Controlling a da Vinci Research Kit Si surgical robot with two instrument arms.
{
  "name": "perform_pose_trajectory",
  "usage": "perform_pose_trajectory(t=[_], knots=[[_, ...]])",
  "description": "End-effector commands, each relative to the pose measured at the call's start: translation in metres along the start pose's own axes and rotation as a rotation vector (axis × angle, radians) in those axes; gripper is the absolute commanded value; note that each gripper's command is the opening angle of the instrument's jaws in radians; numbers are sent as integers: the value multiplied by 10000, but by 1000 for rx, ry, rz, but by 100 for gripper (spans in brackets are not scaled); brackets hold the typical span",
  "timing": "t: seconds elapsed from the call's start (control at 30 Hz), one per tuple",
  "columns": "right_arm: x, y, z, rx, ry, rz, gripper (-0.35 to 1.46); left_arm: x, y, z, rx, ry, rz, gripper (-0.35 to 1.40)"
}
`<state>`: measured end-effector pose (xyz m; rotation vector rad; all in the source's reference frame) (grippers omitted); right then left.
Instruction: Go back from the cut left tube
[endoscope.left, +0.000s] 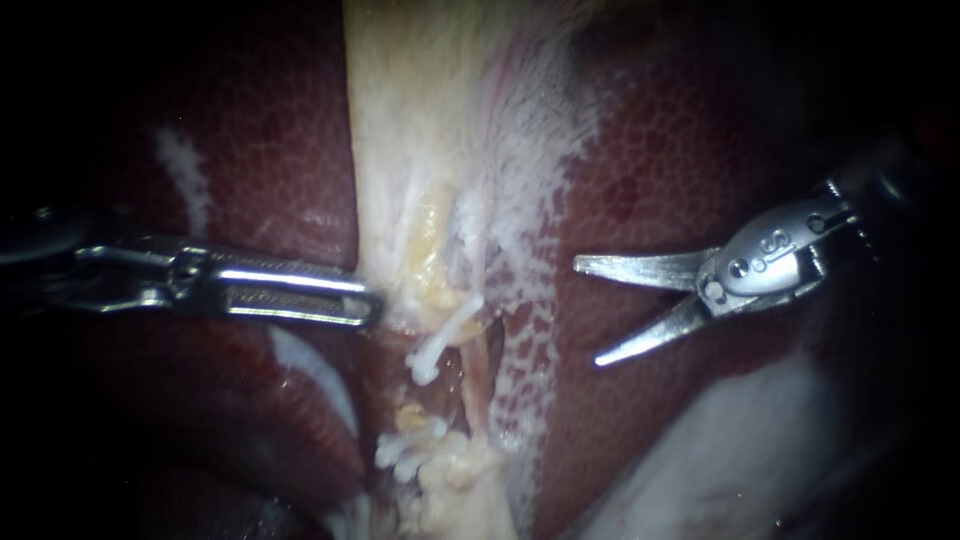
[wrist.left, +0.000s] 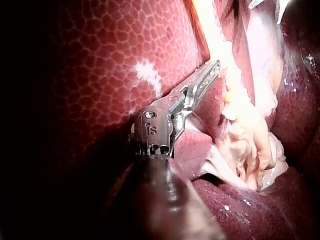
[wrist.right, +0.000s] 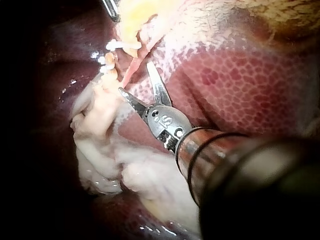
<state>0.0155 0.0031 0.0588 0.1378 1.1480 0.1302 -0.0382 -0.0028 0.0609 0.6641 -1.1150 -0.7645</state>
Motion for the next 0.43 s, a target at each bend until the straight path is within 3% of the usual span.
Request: perform_pose_trajectory(t=[0.03,0.43], knots=[[0,0,0,0,0,1,143,0,0,0,0,0,0,-35],[0,0,0,0,0,1,143,0,0,0,1,-3,0,-35]])
